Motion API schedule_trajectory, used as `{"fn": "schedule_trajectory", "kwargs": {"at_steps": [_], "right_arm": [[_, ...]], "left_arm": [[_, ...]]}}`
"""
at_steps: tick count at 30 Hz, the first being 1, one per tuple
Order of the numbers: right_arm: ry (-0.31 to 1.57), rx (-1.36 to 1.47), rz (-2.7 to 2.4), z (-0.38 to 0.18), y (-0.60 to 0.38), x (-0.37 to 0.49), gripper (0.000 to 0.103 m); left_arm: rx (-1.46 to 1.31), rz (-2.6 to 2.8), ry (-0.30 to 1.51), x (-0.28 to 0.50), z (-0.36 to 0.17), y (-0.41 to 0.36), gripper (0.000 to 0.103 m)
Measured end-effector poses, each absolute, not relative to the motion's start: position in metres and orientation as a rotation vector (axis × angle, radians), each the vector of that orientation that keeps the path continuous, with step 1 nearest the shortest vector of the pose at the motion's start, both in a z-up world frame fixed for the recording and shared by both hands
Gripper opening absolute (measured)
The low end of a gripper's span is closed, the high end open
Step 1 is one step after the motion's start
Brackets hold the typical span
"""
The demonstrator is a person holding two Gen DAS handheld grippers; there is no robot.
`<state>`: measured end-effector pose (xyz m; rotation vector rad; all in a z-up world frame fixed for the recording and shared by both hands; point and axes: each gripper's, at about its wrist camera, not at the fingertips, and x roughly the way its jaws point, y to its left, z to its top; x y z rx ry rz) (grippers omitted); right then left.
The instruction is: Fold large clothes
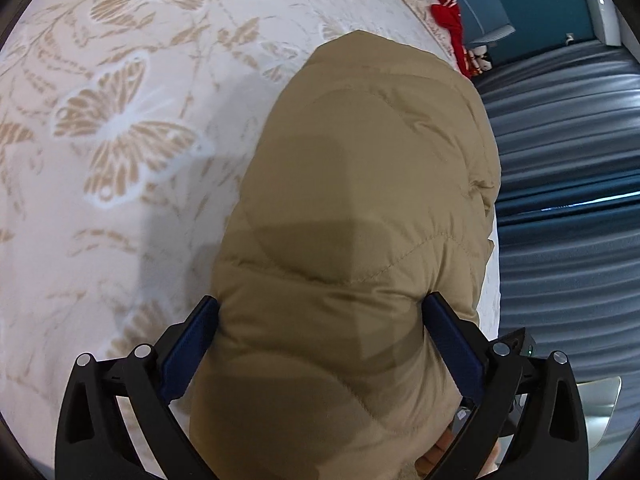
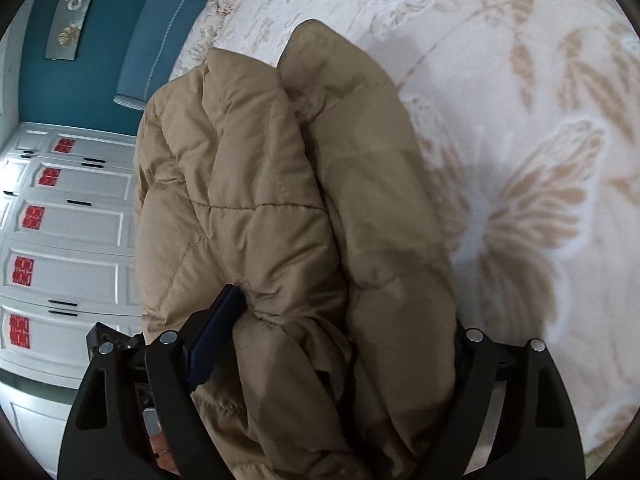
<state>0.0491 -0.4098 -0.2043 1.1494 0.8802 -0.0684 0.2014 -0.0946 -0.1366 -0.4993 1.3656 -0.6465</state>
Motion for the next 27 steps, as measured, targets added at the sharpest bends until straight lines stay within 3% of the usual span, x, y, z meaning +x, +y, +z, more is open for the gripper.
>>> {"fn": "schedule_trajectory", "kwargs": {"at_steps": [2,5,7,10,20,27], "right_arm": [[0.869,1.155,-0.044,-0.207,-0.406,0.053,0.078],[0.85,1.171,0.011,-0.211,-0.401,0.061,0.063],[0.827,1.158,0.029,-0.207,-0.397,0.068,0.043],[0.806,1.048,0.029,-0.184,-0.386,0.083,0.03],[0.746,0.718,0.076,-0.117,-0.332,0.22,0.027],[0.76,0.634,0.087,-0.113,-0.295,0.3,0.027]], "left_arm": [[-0.494,-0.664,1.347,0.202,-0.136,-0.1,0.098],[-0.458,-0.713,1.302,0.203,-0.13,-0.106,0.098],[-0.412,-0.735,1.257,0.204,-0.123,-0.11,0.09],[-0.367,-0.767,1.169,0.213,-0.102,-0.109,0.08],[-0.277,-0.722,0.939,0.299,-0.053,-0.068,0.077],[-0.273,-0.653,0.896,0.379,-0.064,-0.029,0.077]]}}
